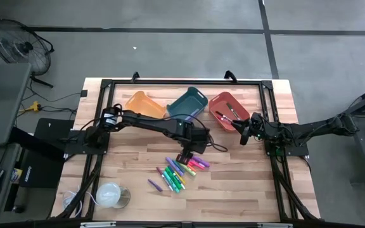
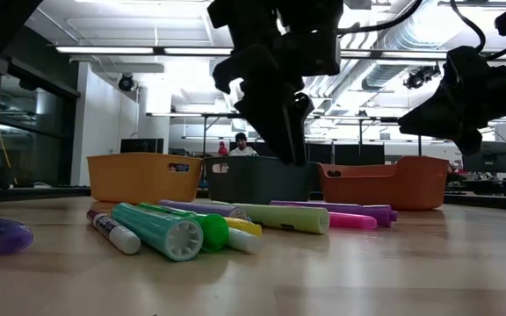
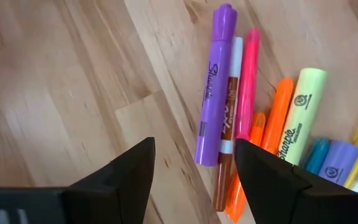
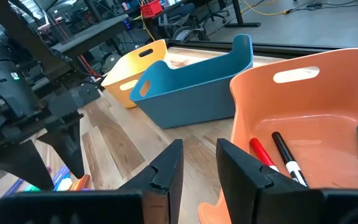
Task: Pick & Place Markers
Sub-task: Put the dark purple highlighter pen into the blue bin
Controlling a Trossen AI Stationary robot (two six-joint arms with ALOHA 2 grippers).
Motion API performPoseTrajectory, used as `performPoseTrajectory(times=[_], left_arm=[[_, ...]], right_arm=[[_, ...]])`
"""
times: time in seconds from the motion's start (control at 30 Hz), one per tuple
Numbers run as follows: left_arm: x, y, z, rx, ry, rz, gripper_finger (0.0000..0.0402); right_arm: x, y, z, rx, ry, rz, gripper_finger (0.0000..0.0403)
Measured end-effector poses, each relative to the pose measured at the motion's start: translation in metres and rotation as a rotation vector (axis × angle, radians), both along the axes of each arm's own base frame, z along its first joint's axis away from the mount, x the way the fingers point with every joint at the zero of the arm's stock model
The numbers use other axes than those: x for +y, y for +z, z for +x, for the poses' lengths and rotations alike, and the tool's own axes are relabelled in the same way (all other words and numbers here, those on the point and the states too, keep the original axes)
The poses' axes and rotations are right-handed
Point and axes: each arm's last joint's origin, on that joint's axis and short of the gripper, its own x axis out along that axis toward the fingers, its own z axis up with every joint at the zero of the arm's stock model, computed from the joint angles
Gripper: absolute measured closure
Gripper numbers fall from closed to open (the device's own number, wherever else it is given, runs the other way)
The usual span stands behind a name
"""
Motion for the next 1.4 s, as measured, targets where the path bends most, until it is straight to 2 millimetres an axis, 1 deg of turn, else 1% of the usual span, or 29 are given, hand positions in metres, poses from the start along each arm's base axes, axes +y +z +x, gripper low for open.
performPoseTrajectory(times=[0.27, 0.8, 0.9, 0.97, 1.03, 1.07, 1.17, 1.27, 1.33, 1.4], left_arm=[[-0.011, 0.002, 0.004, -0.068, -0.087, 0.043, 0.0191], [-0.011, 0.003, 0.007, -0.099, -0.128, 0.043, 0.0191], [-0.011, -0.018, 0.018, -0.112, -0.125, 0.057, 0.0191], [-0.011, -0.027, 0.013, -0.034, -0.124, 0.069, 0.0191], [-0.011, -0.023, 0.017, -0.077, -0.122, 0.068, 0.0191], [-0.011, -0.023, 0.019, -0.09, -0.12, 0.07, 0.0191], [-0.01, -0.035, 0.016, -0.032, -0.119, 0.08, 0.0191], [-0.011, -0.035, 0.019, -0.051, -0.122, 0.072, 0.0191], [-0.011, -0.039, 0.022, -0.059, -0.127, 0.073, 0.0191], [-0.011, -0.047, 0.017, 0.008, -0.132, 0.073, 0.0191]], right_arm=[[0.0, 0.0, 0.0, 0.0, 0.0, 0.0, 0.0318], [0.0, 0.0, 0.0, 0.0, 0.0, 0.0, 0.0318], [0.0, 0.0, 0.0, 0.0, 0.0, 0.0, 0.0318], [0.0, 0.0, 0.0, 0.001, -0.001, 0.0, 0.0318], [0.0, 0.0, 0.0, -0.001, 0.0, 0.0, 0.0318], [0.0, 0.0, 0.0, -0.001, -0.001, 0.0, 0.0318], [0.0, -0.001, 0.0, 0.006, 0.0, -0.001, 0.0318], [0.0, -0.001, 0.0, 0.006, -0.001, -0.001, 0.0318], [0.0, -0.001, 0.0, 0.006, 0.0, -0.001, 0.0318], [0.0, -0.001, 0.0, 0.006, 0.0, -0.001, 0.0318]])
